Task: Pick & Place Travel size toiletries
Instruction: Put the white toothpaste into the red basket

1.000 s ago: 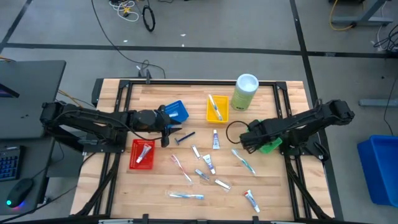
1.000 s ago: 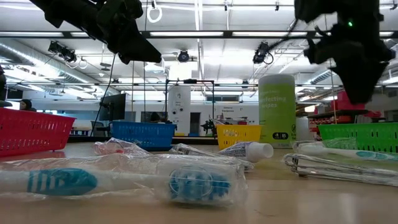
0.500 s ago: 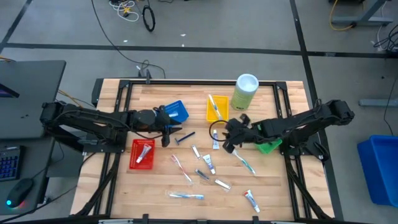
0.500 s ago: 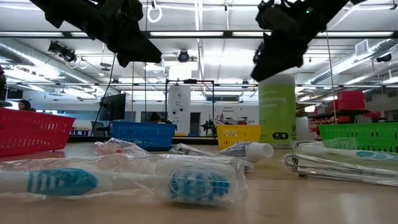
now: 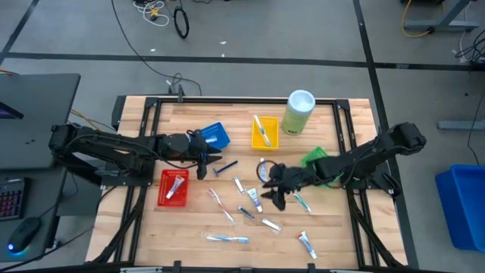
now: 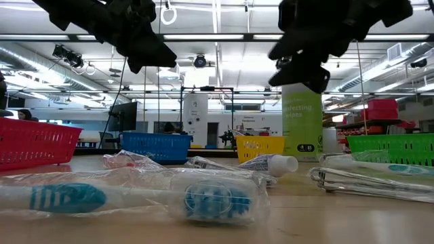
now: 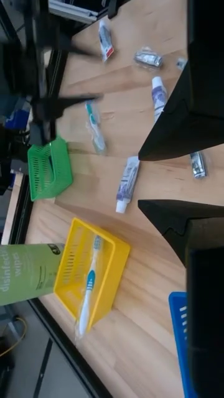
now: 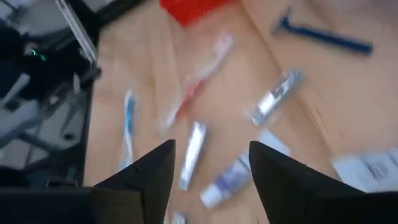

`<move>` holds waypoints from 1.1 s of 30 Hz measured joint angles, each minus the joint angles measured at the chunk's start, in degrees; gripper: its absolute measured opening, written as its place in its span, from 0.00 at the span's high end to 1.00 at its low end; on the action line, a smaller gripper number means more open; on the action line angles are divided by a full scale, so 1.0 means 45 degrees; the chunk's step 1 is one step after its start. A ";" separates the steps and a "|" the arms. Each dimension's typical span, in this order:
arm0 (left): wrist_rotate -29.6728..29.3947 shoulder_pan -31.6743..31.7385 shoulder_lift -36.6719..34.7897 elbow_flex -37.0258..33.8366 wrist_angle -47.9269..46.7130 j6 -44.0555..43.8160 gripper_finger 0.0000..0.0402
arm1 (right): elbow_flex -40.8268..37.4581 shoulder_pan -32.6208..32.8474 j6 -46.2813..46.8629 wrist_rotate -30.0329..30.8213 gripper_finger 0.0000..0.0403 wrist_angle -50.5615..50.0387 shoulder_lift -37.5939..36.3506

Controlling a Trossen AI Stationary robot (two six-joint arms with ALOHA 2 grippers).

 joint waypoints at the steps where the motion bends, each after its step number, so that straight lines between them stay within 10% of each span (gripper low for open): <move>1: -0.0005 0.0000 0.0000 0.0000 0.0019 0.0128 0.70 | 0.0004 0.0190 -0.0065 0.0456 0.46 0.0355 0.0145; 12: -0.0005 0.0000 0.0000 0.0000 0.0642 0.0360 0.70 | 0.1312 0.0607 0.0389 0.0273 0.47 0.0574 0.3124; 20: -0.0005 0.0001 0.0000 0.0000 0.0633 0.0355 0.70 | 0.4168 0.0607 0.0389 0.1243 0.49 -0.5027 0.4162; 33: -0.0005 0.0000 0.0000 0.0000 0.0580 0.0060 0.70 | 0.4260 0.0744 -0.0113 0.0961 0.34 -0.4268 0.5458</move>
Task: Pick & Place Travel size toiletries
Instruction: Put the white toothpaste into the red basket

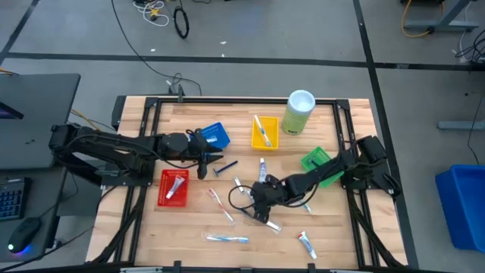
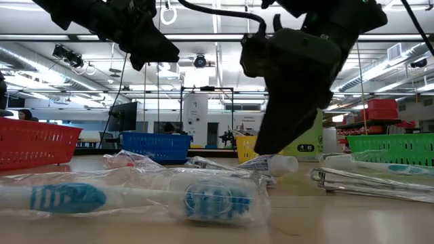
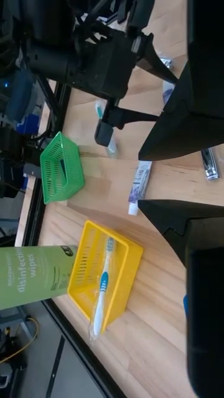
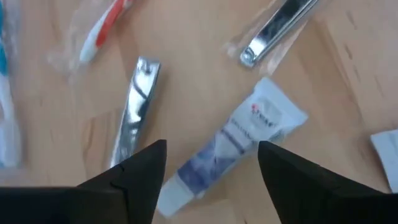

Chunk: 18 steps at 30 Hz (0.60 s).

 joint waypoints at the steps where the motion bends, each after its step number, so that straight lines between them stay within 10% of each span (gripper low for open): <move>1: 0.0000 0.0003 0.0000 0.0000 -0.0003 -0.0010 0.70 | -0.0068 0.0005 -0.0170 0.0004 0.34 -0.0076 0.0000; 18: 0.0000 0.0000 0.0000 0.0000 -0.0019 -0.0249 0.70 | -0.0824 -0.0271 -0.1189 -0.0225 0.69 -0.0312 -0.0024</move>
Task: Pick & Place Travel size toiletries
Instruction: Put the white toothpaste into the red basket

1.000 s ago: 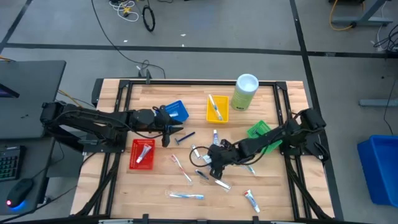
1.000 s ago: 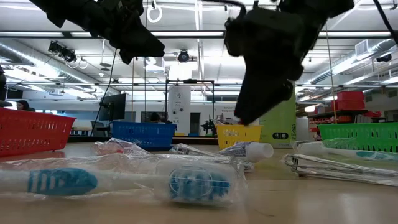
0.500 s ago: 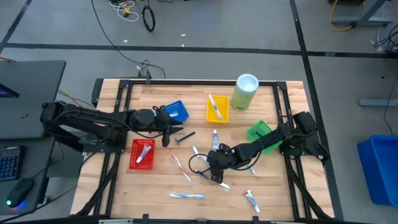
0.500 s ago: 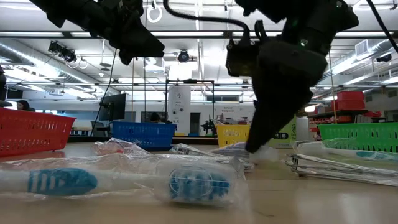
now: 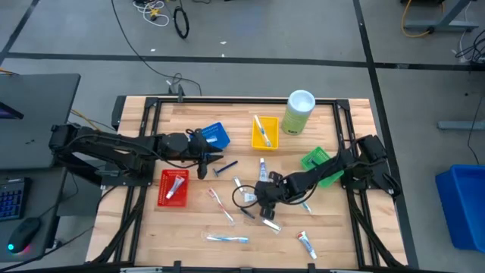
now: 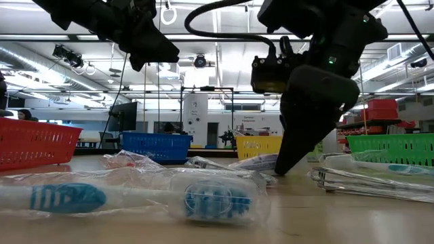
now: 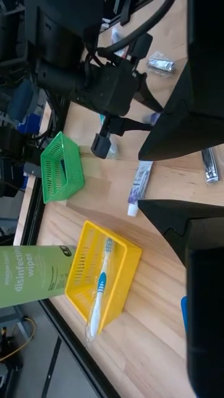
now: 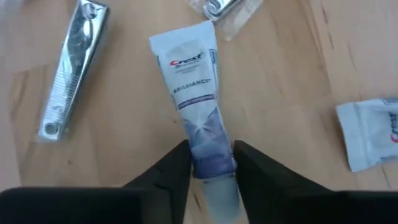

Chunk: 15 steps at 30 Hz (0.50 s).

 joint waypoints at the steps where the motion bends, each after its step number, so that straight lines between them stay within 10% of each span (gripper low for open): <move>1: 0.0000 0.0004 0.0000 0.0000 -0.0001 0.0000 0.70 | -0.0015 -0.0030 -0.0271 -0.0224 0.72 0.0117 -0.0009; 9: -0.0005 0.0000 0.0000 0.0000 0.0005 -0.0067 0.70 | -0.0001 -0.0048 -0.1137 -0.0375 0.74 0.0679 0.0024; 15: -0.0700 0.0002 0.0000 0.0000 -0.0006 -0.2491 0.70 | 0.0440 -0.0089 -0.2650 0.2365 0.68 0.0708 -0.0210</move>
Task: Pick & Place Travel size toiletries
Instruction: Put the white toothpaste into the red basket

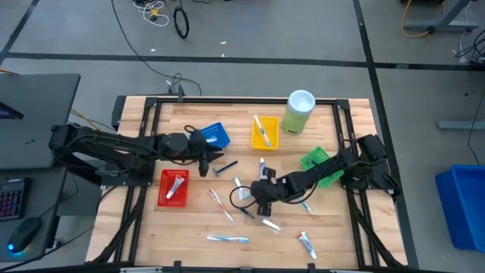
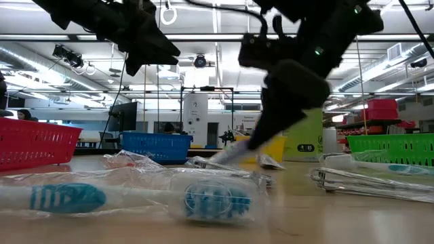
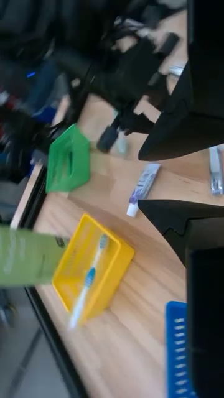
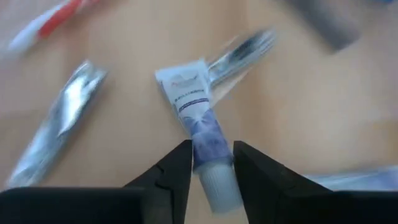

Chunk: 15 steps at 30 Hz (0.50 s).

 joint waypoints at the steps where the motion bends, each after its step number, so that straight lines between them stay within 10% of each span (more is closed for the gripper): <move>1: -0.0253 0.0003 0.0000 0.0000 -0.0009 -0.0578 0.70 | 0.0077 -0.0008 -0.0293 0.0715 0.69 0.0072 -0.0056; 5: -0.0554 0.0003 0.0000 -0.0005 -0.0336 -0.2012 0.70 | 0.0206 -0.0218 -0.1331 0.3091 0.73 0.0459 -0.0377; 15: -0.0412 0.0003 0.0000 -0.0003 -0.0774 -0.2614 0.70 | 0.0227 -0.0972 -0.2558 0.2364 0.79 0.0677 -0.0474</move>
